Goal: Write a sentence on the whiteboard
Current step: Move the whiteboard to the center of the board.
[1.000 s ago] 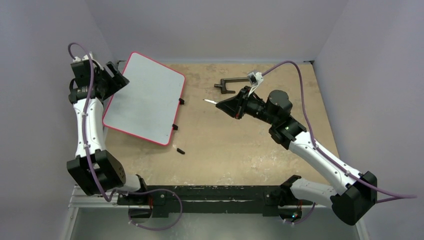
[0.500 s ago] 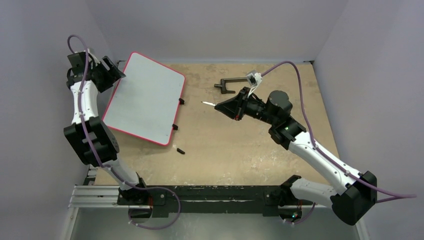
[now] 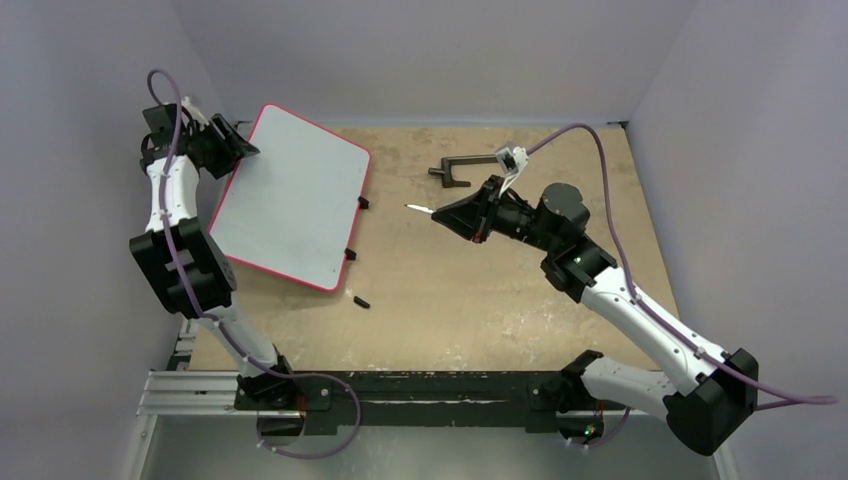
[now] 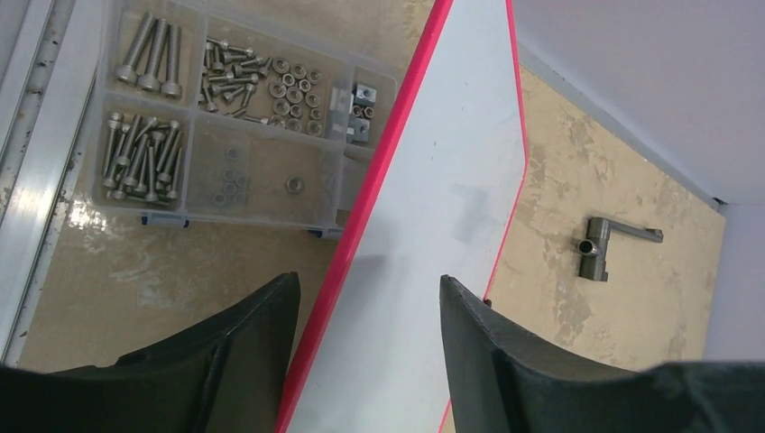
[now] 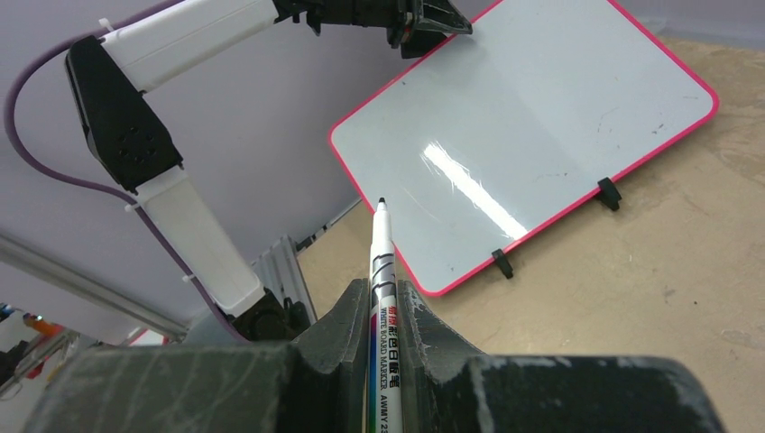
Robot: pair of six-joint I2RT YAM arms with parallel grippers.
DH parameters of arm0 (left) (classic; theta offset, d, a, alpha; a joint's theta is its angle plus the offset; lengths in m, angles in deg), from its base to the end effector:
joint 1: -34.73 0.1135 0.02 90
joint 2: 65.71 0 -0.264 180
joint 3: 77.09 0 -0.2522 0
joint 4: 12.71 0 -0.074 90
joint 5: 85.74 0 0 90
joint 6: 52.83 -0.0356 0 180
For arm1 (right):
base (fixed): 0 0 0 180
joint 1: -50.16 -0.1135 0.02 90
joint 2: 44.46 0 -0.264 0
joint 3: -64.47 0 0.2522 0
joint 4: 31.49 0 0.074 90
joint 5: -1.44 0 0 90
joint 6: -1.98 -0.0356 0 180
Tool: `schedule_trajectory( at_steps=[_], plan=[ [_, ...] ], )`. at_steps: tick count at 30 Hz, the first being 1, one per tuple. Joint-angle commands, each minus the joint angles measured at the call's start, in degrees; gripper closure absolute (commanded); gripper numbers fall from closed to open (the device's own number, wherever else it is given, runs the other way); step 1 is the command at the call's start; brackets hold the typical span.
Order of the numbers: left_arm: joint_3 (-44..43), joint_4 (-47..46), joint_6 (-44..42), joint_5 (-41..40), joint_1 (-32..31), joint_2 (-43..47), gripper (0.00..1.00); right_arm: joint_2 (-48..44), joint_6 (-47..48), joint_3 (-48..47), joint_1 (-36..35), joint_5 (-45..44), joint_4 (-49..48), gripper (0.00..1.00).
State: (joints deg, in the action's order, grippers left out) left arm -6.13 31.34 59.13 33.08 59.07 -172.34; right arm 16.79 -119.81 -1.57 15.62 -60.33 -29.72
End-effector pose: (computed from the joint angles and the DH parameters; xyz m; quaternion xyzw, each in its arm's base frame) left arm 0.3953 0.1600 0.3072 -0.2536 0.8525 -0.2187 0.4013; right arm 0.1960 0.1554 0.3716 -0.1929 0.6630 0.5254 0.4972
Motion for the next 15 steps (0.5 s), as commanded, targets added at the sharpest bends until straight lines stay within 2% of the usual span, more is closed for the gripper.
schedule_trajectory(
  at_steps=[1, 15],
  plan=[
    [-2.07, -1.77, -0.34, 3.37, -2.58, -0.36, 0.44, -1.84, 1.16, 0.21, 0.1, 0.39, -0.51, 1.0],
    [-5.45, 1.82, -4.99, 7.43, -11.83, -4.86, 0.47, -4.94, 2.91, 0.54, 0.1, -0.98, 2.55, 1.0]
  ],
)
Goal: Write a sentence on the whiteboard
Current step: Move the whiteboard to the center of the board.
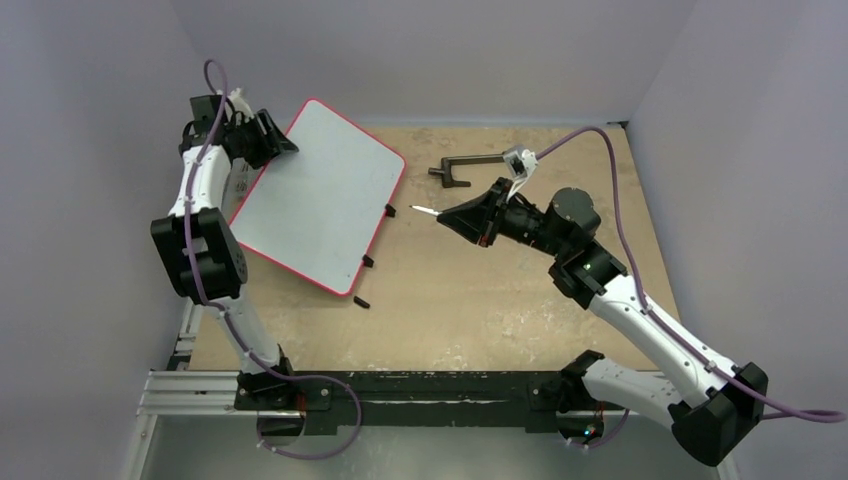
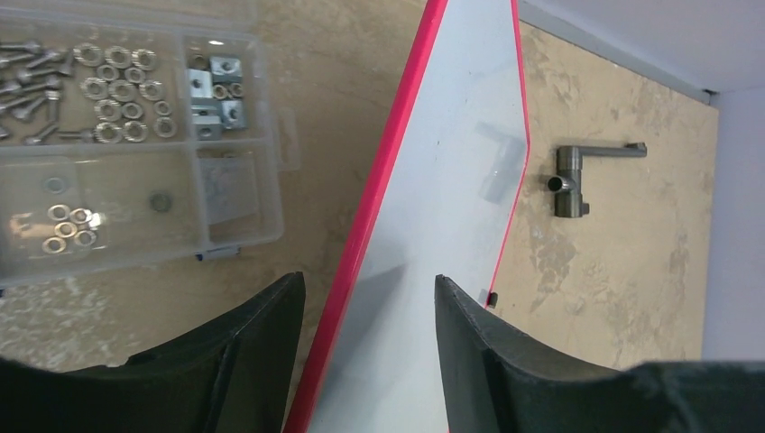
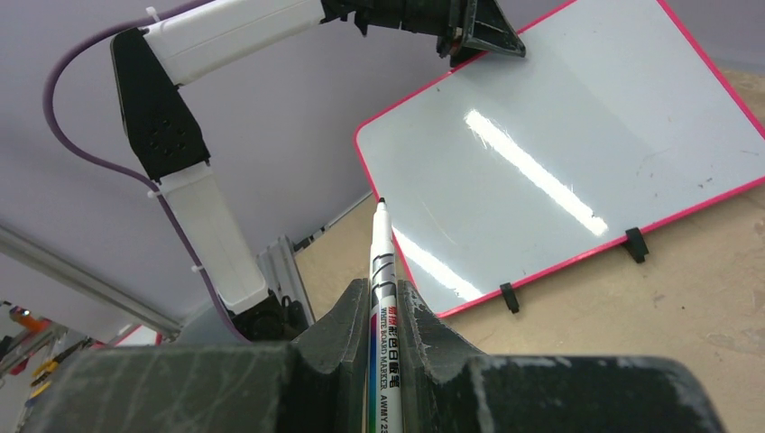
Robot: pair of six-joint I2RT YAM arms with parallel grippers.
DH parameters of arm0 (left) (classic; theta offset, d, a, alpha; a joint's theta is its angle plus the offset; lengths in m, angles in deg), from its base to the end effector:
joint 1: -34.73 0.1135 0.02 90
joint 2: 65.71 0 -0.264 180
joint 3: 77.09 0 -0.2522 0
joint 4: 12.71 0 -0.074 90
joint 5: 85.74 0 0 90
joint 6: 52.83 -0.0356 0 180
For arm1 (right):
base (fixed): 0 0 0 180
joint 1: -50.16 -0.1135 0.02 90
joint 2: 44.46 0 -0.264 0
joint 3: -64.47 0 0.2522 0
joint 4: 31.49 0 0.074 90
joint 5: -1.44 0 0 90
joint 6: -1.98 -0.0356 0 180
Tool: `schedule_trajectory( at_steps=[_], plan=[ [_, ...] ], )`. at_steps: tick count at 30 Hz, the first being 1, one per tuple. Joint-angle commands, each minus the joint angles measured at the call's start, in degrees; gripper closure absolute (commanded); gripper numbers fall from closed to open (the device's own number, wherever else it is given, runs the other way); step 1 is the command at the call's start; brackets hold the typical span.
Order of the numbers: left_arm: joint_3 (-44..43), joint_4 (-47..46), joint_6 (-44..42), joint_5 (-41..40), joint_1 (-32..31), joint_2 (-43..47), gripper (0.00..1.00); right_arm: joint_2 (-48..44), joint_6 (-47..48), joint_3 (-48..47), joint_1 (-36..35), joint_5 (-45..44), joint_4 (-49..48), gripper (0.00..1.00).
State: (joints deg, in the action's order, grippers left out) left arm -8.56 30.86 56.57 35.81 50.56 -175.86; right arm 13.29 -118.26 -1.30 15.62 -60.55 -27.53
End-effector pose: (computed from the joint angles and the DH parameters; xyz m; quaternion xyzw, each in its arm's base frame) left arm 0.4287 0.1022 0.2970 -0.1614 0.8720 -0.2606 0.3816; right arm 0.1833 0.1465 0.3794 -0.2018 0.6542 0.5196 0.5111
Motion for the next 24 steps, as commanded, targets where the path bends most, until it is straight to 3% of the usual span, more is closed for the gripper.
schedule_trajectory(
  at_steps=[1, 16, 24],
  plan=[
    [-3.57, 2.94, -3.04, 5.08, -4.05, -1.7, 0.47, -1.51, 1.44, 0.3, 0.11, -0.83, 0.52, 1.0],
    [-8.25, 7.04, -10.45, 6.57, -15.28, -3.26, 0.47, -3.36, 1.94, 0.68, 0.09, -1.32, 1.96, 1.0],
    [-21.51, 18.51, -16.94, 7.01, -21.34, -11.82, 0.47, -4.08, 2.5, 0.34, 0.1, -1.72, 3.39, 1.0]
  ],
)
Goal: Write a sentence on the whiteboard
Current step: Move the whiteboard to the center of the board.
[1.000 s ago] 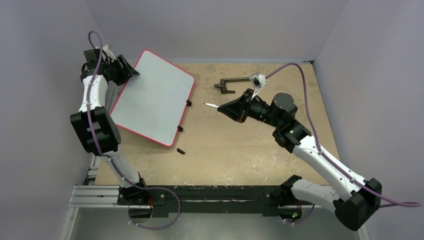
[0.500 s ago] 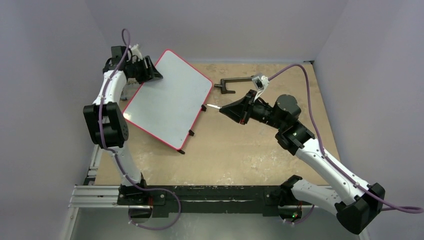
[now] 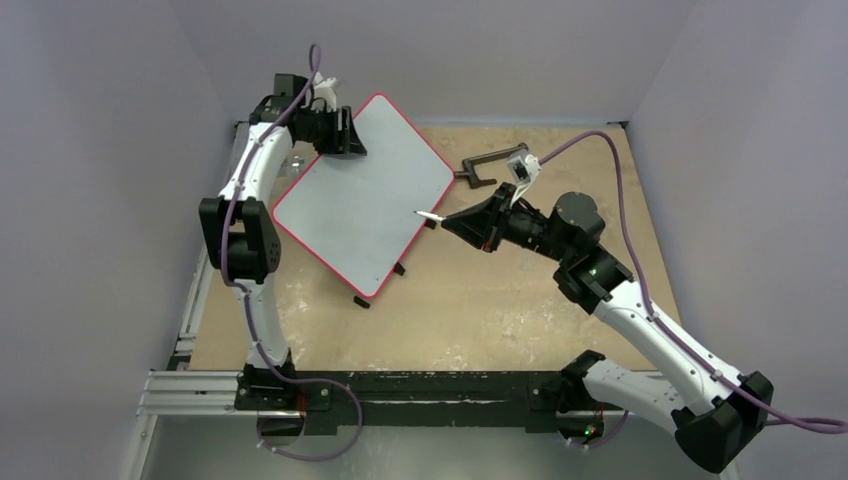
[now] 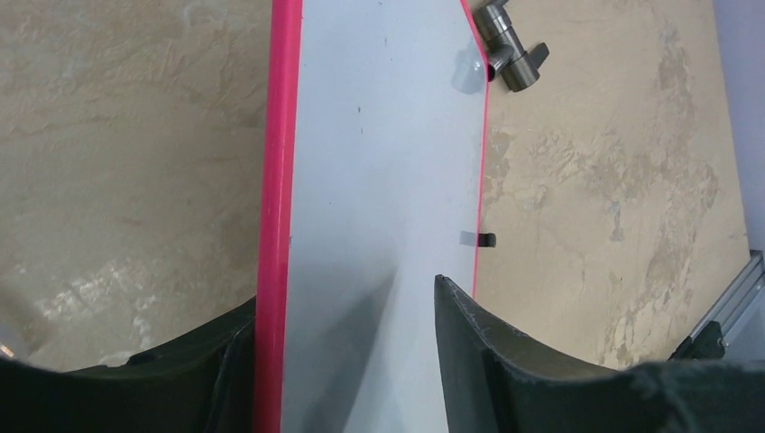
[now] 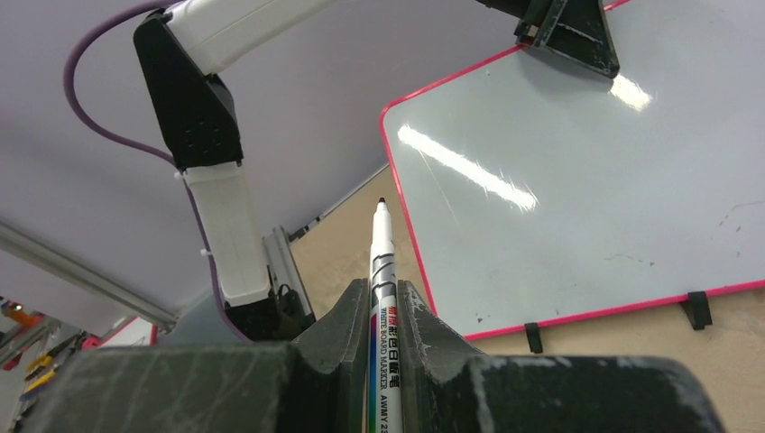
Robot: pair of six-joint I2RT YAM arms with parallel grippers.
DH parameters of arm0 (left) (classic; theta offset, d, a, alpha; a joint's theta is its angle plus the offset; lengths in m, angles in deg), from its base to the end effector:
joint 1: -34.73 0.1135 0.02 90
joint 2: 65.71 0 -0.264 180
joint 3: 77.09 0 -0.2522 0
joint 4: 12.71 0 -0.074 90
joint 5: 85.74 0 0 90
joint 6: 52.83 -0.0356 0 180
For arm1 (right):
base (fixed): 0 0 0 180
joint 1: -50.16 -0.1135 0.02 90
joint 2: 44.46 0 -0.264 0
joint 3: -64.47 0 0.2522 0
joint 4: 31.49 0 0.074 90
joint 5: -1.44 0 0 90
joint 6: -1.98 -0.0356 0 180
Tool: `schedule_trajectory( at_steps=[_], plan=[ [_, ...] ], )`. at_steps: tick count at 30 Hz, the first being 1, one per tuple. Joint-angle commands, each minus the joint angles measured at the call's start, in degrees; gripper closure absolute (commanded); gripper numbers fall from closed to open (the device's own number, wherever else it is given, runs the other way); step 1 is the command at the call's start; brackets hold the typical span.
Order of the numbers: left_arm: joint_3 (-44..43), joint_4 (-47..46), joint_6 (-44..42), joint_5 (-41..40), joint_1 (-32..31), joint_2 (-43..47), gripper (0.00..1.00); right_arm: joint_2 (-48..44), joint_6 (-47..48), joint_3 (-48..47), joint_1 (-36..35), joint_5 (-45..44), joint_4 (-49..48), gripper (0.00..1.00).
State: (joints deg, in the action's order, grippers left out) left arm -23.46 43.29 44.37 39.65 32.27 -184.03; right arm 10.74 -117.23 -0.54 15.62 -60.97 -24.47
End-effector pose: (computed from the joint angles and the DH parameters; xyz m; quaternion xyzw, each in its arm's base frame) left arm 0.4626 -0.0405 0.3047 0.0722 0.8930 -0.3115 0.3167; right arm 0.1746 0.1402 0.3784 -0.2036 0.6610 0.5110 0.5103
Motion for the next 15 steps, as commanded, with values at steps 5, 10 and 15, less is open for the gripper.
schedule_trajectory(
  at_steps=[5, 10, 15],
  plan=[
    [-12.85, 8.09, -5.14, 4.49, -4.79, -8.33, 0.47, -1.98, 2.13, -0.69, 0.11, -2.0, 1.65, 1.0],
    [-18.84, 9.44, -5.97, 7.7, -6.96, -12.32, 0.45, -2.29, 2.87, -1.19, 0.1, -2.68, 3.03, 1.0],
    [-19.96, 9.14, -8.74, 10.6, -9.85, -13.03, 0.46, -2.55, 3.42, -1.62, 0.1, -3.31, 4.38, 1.0]
  ],
)
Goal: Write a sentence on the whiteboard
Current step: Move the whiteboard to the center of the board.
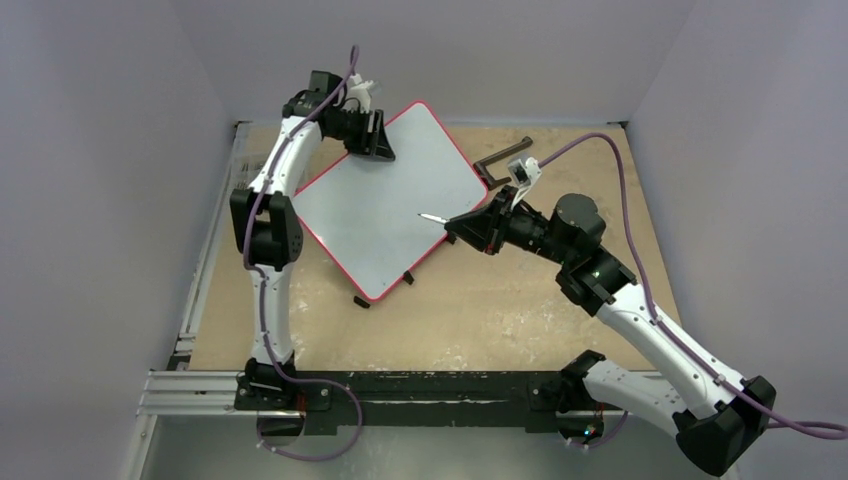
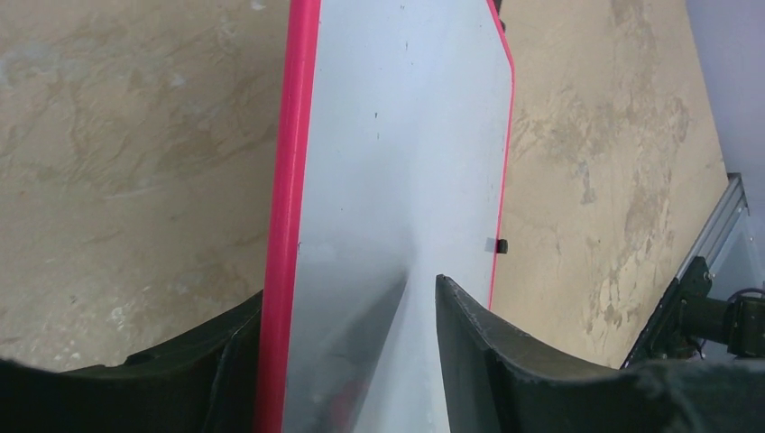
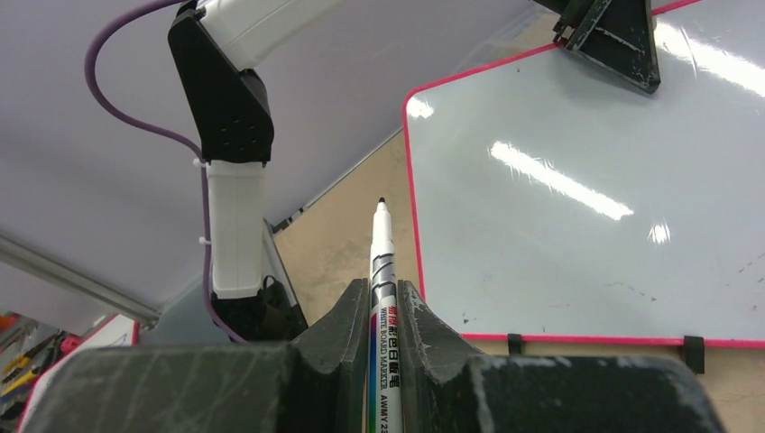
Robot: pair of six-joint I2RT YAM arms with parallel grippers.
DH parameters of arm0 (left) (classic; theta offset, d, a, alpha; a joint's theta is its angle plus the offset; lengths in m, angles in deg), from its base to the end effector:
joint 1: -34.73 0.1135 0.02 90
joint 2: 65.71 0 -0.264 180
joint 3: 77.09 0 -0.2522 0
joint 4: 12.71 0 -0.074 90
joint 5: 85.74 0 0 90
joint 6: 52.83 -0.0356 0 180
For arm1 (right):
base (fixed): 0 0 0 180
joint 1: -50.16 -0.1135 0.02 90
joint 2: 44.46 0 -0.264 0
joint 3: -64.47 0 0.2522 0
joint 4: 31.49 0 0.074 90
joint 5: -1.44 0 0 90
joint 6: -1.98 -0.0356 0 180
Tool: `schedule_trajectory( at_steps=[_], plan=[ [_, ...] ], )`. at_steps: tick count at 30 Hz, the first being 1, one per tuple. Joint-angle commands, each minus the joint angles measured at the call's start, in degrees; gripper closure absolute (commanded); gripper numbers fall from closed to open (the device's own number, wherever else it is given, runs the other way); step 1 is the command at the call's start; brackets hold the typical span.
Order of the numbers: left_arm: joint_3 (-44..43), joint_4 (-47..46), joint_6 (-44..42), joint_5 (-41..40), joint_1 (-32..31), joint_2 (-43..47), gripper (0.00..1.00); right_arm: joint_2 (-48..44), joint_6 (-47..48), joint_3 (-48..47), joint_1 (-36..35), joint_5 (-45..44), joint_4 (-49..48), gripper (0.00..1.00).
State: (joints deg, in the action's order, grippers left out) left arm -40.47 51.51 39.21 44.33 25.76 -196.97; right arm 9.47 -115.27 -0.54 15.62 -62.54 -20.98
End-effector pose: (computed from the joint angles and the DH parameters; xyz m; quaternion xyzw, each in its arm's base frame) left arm 0.4931 -0.1010 0.2850 0.1648 0.8802 -0.3518 0.2726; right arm 0.1708 0.1365 0.3764 -0.2032 0.6740 0.4914 0.5128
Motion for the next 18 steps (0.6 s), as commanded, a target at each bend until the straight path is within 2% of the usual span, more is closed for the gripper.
schedule_trajectory(
  at_steps=[1, 8, 12, 18],
  plan=[
    [-2.92, 1.02, -4.27, 5.97, -3.83, -0.13, 0.46, -1.29, 1.53, -1.73, 0.09, -1.68, 1.06, 1.0],
    [-1.38, 4.48, -8.43, 8.27, -6.88, 0.22, 0.43, -1.4, 1.75, -1.67, 0.1, -1.46, 1.19, 1.0],
    [-0.05, 4.58, -8.87, 6.54, -7.68, 1.93, 0.42, -1.29, 1.34, -1.56, 0.1, -1.14, 0.85, 1.0],
    [-0.71, 3.37, -8.33, -0.37, -7.35, 6.58, 0.28, -0.74, 0.61, -1.91, 0.09, -0.98, 0.87, 1.0]
  ],
)
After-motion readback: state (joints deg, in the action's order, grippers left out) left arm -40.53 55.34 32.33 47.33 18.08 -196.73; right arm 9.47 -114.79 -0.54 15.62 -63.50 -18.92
